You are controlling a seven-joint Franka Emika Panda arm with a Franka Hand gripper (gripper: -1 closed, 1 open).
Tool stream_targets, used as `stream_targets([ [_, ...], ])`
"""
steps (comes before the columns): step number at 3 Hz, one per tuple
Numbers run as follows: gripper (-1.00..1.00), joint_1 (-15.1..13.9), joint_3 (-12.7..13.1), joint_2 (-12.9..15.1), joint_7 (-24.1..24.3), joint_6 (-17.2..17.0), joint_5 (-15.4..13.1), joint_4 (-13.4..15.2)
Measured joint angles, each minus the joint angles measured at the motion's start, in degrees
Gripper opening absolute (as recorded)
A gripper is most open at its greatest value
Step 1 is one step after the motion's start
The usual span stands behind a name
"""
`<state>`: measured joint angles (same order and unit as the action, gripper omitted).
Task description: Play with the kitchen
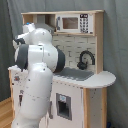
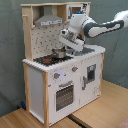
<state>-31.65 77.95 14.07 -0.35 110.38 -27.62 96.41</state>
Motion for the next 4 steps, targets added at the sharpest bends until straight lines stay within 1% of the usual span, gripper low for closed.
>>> stream_targets([
  [1, 1.00, 4.2, -2.2, 3.6, 0.1, -2.3, -3.1, -2.9],
  [2, 1.00, 8.1, -4.4, 6.5, 0.3, -4.4, -5.6, -5.6],
  [4, 1.00, 16.7, -9.6, 12.6, 0.6, -9.1, -10.4, -12.0],
])
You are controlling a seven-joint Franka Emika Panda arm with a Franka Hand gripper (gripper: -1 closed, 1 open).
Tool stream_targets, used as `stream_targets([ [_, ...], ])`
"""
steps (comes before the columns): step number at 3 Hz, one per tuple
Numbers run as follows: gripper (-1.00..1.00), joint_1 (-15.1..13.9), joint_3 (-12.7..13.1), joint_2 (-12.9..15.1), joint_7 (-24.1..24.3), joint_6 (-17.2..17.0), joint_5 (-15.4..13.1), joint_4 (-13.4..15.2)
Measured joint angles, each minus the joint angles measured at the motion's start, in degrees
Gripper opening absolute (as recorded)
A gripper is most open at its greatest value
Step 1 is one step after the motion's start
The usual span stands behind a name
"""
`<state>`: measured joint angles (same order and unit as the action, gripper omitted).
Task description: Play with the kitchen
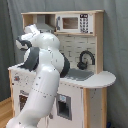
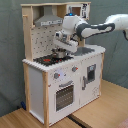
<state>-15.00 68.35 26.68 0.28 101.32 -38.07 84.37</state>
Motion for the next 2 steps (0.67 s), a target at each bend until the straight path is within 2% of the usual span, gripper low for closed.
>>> stream_targets([
  [2, 1.00, 7.0, -4.0, 4.6, 0.1, -6.6, -3.4, -7.3],
])
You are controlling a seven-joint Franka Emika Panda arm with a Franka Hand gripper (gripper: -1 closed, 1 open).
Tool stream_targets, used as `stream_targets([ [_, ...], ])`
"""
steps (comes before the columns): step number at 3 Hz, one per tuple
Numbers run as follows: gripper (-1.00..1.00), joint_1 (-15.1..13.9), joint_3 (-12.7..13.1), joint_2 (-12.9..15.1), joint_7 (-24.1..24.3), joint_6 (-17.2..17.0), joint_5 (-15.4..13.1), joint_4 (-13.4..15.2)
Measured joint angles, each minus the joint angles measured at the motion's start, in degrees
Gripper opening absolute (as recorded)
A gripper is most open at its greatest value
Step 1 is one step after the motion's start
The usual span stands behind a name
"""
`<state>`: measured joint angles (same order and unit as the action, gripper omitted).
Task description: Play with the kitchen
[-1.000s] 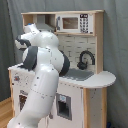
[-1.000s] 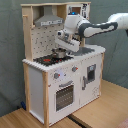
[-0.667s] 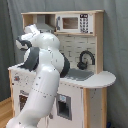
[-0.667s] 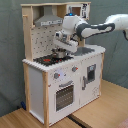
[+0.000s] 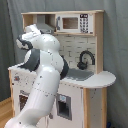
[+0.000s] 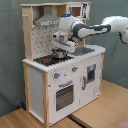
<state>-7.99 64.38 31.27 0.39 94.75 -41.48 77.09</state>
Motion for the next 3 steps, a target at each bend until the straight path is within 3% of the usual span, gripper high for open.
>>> stream_targets([
  [2, 1.00, 4.2, -0.6, 1.0, 1.3, -10.4, -0.5, -6.6],
  [3, 1.00, 4.4, -0.5, 1.0, 1.5, -11.3, -0.5, -6.9],
])
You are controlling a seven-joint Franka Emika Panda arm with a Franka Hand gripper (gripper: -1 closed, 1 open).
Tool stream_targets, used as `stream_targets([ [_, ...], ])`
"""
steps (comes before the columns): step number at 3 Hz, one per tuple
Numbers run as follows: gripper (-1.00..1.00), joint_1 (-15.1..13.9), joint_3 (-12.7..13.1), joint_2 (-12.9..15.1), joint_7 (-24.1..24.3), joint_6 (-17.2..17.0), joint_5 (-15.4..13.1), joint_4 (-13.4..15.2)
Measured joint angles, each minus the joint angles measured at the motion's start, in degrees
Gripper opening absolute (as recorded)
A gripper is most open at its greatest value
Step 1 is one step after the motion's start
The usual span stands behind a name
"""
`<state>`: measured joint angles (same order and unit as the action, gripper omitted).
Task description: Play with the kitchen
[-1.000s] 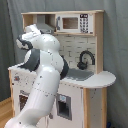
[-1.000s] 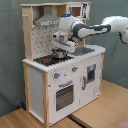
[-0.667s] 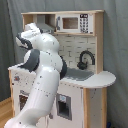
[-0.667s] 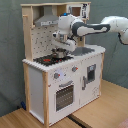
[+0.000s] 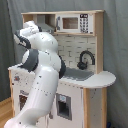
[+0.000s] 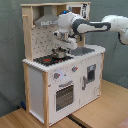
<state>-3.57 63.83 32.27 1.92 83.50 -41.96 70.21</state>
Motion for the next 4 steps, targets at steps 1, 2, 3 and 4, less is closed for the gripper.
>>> stream_targets([
  [1, -1.00, 0.2, 0.0, 0.0, 0.2, -0.8, 0.0, -0.2],
  [2, -1.00, 0.9, -0.3, 0.5, 1.5, -4.5, 0.0, -0.3],
  [3, -1.00, 1.9, -1.2, 1.3, 3.6, -9.6, -0.8, -0.5],
  [4, -1.00, 0.5, -1.1, -1.6, 3.2, -14.4, -1.4, -0.9],
])
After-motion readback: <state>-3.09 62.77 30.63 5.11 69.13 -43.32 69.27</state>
